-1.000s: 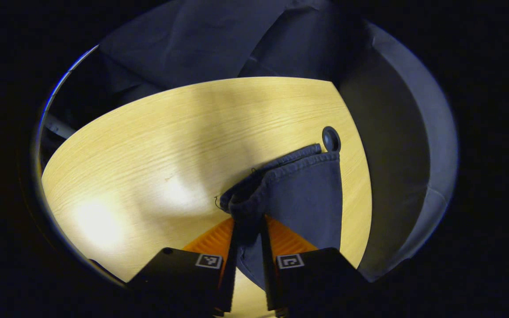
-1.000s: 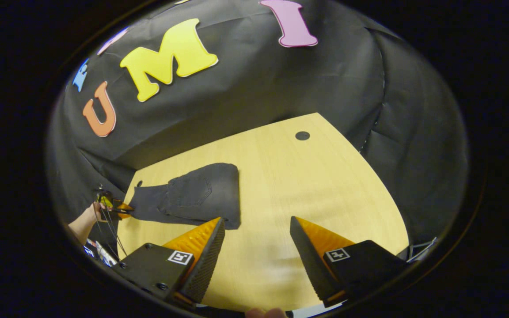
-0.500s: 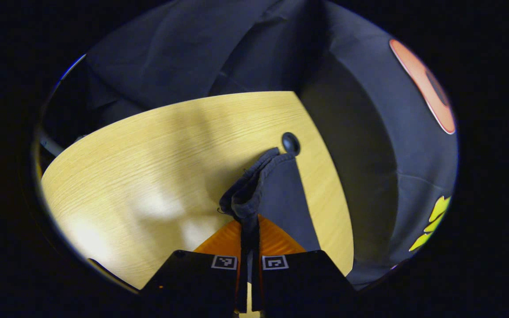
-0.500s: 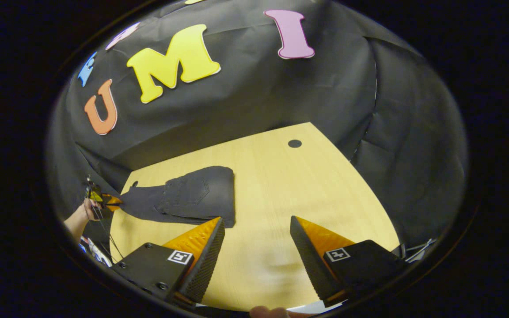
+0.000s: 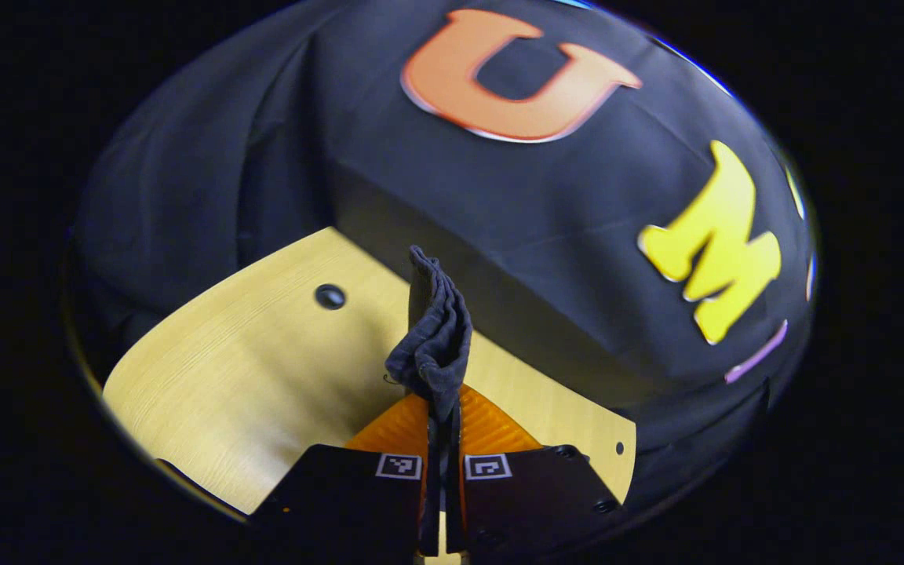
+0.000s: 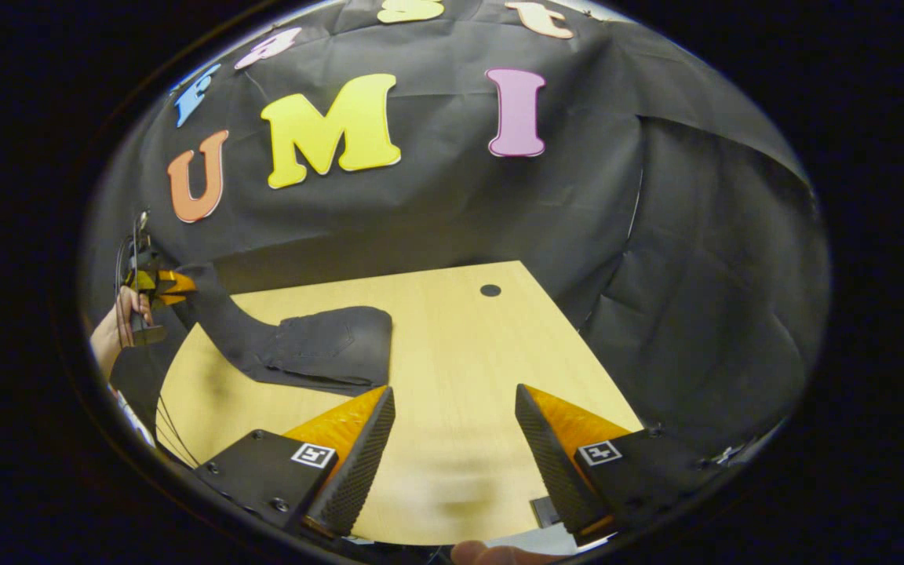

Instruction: Grasp the waist and the cuffs of the jeans and fold them to make the two legs overlap; first hold the waist and fold one-third of the jeans toward the cuffs, then hold the cuffs and fold the remaining one-third in the same direction to finish folding.

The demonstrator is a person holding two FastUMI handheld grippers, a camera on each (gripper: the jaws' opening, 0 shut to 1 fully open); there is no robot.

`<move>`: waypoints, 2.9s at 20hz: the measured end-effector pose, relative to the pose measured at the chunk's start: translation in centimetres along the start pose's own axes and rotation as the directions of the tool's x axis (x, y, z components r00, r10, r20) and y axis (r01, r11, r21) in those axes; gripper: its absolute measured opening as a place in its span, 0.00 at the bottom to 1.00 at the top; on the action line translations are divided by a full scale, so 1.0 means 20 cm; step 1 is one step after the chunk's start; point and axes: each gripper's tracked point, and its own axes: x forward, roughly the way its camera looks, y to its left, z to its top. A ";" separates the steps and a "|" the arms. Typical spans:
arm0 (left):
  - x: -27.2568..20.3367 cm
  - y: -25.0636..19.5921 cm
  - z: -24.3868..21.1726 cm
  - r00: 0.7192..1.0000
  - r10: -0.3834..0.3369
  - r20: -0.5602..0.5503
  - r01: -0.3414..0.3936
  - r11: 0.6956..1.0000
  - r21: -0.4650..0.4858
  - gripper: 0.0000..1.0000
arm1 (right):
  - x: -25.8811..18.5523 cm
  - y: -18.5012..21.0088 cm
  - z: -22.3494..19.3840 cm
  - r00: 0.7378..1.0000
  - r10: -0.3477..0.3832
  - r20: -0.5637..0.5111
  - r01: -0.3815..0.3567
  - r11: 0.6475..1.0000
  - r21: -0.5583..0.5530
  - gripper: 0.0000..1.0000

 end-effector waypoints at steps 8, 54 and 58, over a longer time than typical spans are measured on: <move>0.07 -0.95 -0.69 0.979 -0.193 -0.063 0.202 0.951 0.234 0.06 | -0.23 -0.32 -0.15 0.992 -0.129 -0.009 0.129 0.990 0.058 0.96; -1.49 -0.75 0.01 0.809 -0.285 0.514 0.008 0.879 0.476 1.00 | -0.58 1.01 0.69 0.775 0.248 0.582 -0.150 0.966 -0.212 0.93; -1.47 -0.75 0.00 0.807 -0.278 0.521 -0.008 0.877 0.481 0.98 | -0.59 1.03 0.69 0.762 0.239 0.601 -0.136 0.968 -0.212 0.95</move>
